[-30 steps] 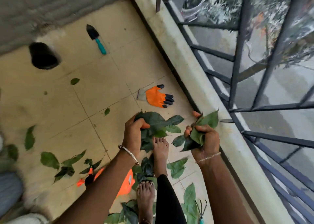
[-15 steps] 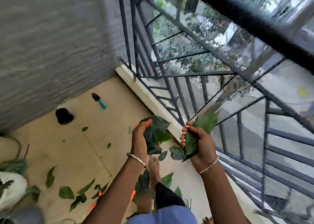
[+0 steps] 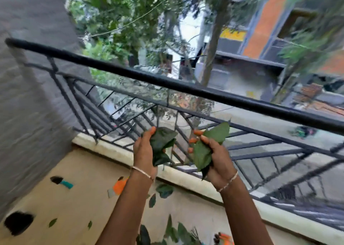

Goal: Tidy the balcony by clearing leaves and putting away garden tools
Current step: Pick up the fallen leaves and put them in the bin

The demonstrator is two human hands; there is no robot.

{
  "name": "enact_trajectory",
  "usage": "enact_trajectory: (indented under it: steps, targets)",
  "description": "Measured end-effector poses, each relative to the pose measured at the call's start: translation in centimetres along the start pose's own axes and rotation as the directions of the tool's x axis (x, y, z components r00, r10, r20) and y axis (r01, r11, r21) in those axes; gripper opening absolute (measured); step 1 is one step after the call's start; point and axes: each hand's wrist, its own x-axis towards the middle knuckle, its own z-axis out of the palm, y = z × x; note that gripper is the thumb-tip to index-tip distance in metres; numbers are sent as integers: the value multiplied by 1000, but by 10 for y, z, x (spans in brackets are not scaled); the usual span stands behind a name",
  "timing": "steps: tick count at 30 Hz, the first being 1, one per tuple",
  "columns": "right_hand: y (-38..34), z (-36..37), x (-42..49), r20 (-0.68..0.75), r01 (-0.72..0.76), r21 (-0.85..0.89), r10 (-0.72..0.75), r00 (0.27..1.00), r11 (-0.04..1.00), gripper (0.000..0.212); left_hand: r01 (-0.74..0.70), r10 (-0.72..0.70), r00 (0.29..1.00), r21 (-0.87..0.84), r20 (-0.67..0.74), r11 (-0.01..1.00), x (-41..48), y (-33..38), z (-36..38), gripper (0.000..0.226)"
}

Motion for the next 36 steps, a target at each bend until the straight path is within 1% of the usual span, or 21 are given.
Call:
enact_trajectory:
  steps: [2,4,8,11,13,15,18,22,25,27,30,32,34,35,36]
  targets:
    - [-21,-20,-26,-26,78,10,-78,997,997,25,-10,7,997,33,73,999,-22,-8,22,22]
    - [-40,-44,-59,-51,172,-1,-171,984,985,27,13,-20,990,54,140,998,-48,-23,44,22]
    - [-69,-105,-135,-149,302,-18,-301,942,953,26,48,-80,957,119,280,992,-119,-64,89,9]
    - [-84,-157,-203,-261,386,-18,-377,889,922,31,95,-164,904,190,394,977,-182,-105,110,9]
    - [-92,-194,-254,-356,446,-13,-421,835,895,29,122,-230,857,253,460,960,-228,-138,120,12]
    - [-95,-226,-299,-452,490,-11,-441,776,872,25,145,-278,822,290,497,946,-269,-168,126,15]
    - [-96,-278,-371,-598,567,17,-446,666,824,22,173,-376,763,394,526,903,-331,-219,129,17]
    - [-84,-338,-467,-724,617,52,-396,565,785,31,186,-508,672,541,539,820,-407,-281,122,21]
    - [-66,-370,-541,-809,680,69,-358,466,730,25,197,-620,588,651,520,733,-465,-321,116,23]
    - [-52,-383,-592,-865,715,16,-350,361,699,24,197,-695,485,709,530,678,-500,-348,109,17]
    - [-29,-395,-659,-925,718,-113,-336,176,687,28,168,-768,338,768,545,619,-550,-385,94,10]
    - [-16,-397,-686,-946,711,-155,-310,93,686,25,151,-781,292,780,552,607,-571,-400,86,5]
    - [-1,-396,-721,-968,724,-183,-251,-14,665,25,110,-819,207,819,536,563,-602,-420,74,6]
    - [6,-396,-734,-973,730,-186,-225,-46,657,27,82,-834,178,837,522,542,-612,-428,69,3]
    - [15,-396,-748,-977,732,-190,-197,-78,654,28,50,-850,148,854,506,517,-625,-436,63,4]
